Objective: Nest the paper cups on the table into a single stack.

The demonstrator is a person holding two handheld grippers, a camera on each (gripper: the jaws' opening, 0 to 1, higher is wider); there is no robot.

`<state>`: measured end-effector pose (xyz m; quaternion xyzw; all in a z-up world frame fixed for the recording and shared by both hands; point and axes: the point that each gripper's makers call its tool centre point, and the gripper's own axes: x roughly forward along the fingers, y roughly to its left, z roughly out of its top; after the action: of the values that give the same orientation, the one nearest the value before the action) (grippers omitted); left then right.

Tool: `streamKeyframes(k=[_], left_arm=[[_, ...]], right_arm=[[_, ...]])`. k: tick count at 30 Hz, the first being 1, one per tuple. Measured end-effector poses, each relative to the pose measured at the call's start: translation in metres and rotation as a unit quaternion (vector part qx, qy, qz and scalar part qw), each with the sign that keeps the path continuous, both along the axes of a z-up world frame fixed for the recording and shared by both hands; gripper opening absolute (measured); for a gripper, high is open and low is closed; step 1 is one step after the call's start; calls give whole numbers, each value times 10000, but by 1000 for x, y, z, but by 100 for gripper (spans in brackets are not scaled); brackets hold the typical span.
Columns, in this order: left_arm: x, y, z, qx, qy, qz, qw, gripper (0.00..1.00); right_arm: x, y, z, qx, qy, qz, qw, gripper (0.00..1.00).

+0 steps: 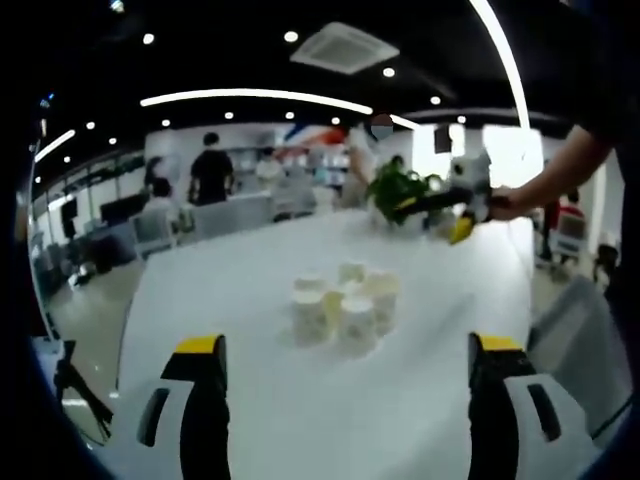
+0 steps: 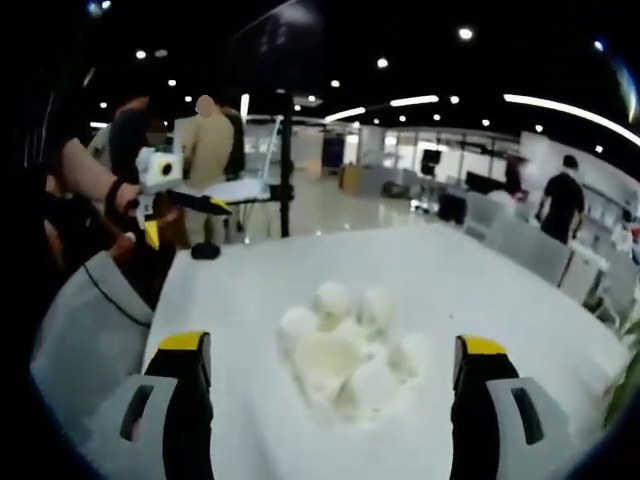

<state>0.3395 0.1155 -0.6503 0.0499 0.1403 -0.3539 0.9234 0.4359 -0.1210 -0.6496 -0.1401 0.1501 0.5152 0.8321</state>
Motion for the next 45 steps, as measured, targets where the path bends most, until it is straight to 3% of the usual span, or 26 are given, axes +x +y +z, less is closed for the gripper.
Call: streamKeyframes(k=[9, 16, 21, 26, 31, 34, 37, 40, 43, 45], left_arm=[[-1, -2, -5, 10, 85, -23, 10000, 100], [-4, -2, -11, 12, 118, -19, 9999, 100], [-5, -2, -12, -4, 173, -19, 9998, 100], [-2, -1, -10, 5, 119, -27, 9999, 100], [-3, -2, -12, -1, 183, -40, 9998, 100], [-5, -3, -12, 17, 145, -59, 9999, 100], [-5, -2, -13, -26, 166, -15, 9999, 100], [-6, -2, -14, -61, 193, -13, 9998, 100], [-6, -1, -17, -67, 231, 7, 9997, 100], [-5, 0, -15, -82, 202, 41, 9998, 100]], right_arm=[[3, 11, 1, -336, -56, 387, 9987, 93], [-4, 20, 5, -715, -304, 1102, 9909, 83], [-9, 24, -7, -1249, -241, 1430, 9815, 83], [-12, 32, -7, -1459, -358, 1718, 9736, 82], [-13, 32, -19, -1839, -155, 1859, 9651, 81], [-19, 40, -20, -1873, -257, 2154, 9581, 78], [-24, 40, -27, -2243, -347, 2401, 9439, 71], [-26, 43, -29, -2280, -366, 2472, 9410, 68], [-25, 41, -31, -2520, -505, 2605, 9306, 59], [-25, 40, -30, -2531, -449, 2602, 9307, 53]])
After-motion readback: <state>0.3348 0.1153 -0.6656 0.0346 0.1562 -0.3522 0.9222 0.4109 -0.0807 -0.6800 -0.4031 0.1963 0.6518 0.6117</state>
